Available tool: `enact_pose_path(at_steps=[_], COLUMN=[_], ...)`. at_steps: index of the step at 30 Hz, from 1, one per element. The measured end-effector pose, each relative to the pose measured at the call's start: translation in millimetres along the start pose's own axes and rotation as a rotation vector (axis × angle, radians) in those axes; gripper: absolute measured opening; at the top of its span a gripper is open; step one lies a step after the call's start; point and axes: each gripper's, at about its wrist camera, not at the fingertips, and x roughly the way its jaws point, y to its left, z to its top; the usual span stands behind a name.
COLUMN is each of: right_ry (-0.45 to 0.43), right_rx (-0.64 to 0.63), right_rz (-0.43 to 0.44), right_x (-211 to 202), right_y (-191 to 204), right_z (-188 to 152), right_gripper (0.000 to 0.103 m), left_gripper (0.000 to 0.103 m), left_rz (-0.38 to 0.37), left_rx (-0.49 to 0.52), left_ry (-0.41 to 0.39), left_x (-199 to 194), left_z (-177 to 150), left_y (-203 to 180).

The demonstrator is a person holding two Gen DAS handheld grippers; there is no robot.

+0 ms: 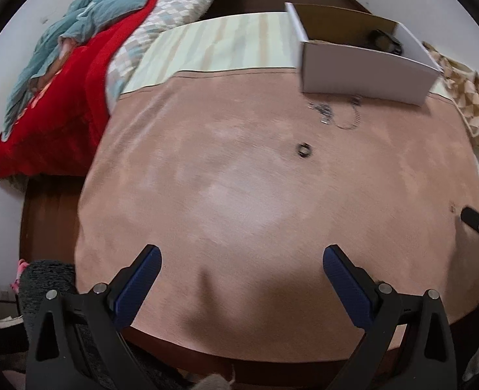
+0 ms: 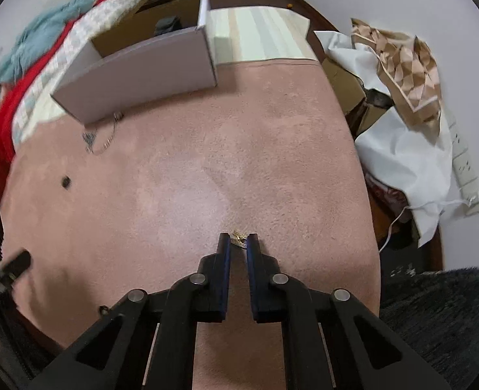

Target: Organize jewelry

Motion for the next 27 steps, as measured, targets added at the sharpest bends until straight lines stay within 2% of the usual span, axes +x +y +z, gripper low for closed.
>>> enact_pose_path(at_steps=[6,9,12,15,16,18,21,23,26,27], right_ry=[-0.032,-0.01,0.015,0.021,0.018,0.016,0.013,0.012,0.012,0.011], right_rx=[0.075,0.095,0.125,0.132,0.131,0.13,0.138,0.139,0.139,0.14], right_rz=[0.07,0.097,0.097,0.077,0.069,0.061,0.051,0.045,0.038,0.034], right_x=[-23,-22,-18,-17,-18,-18,-20,-20,-21,-21], right_y=[-18,-24,-31,-35,-36,-37,-41,-42,-43,-42], right_z=[1,2,4,3,2,1,0,-1,-2,-2], right_gripper=[0.0,0.0,0.0,0.002,0.002,0.002,0.002,0.002,0.002,0.002], left_gripper=[0.101,0.101,0.083,0.073,0.063,0.051,0.047,0.04,0.023,0.013], left_rz=[-0.092,-0.148,-0.185,-0.204,-0.206,-0.21,-0.205,-0.21,-0.216,-0.218], left_rx=[0.055,0.087,0.128,0.164,0.177,0.201,0.23,0.242,0.261,0.266], left_ry=[0.043,0.065,0.082,0.097,0.099,0.108,0.088,0.078,0.067,0.065], left_x=[5,9,12,13,14,16,12,11,11,11], left_z=[-11,-14,-19,-25,-26,-28,-29,-28,-25,-25], left_y=[-26,-39,-51,-63,-66,-74,-83,-87,-89,-89])
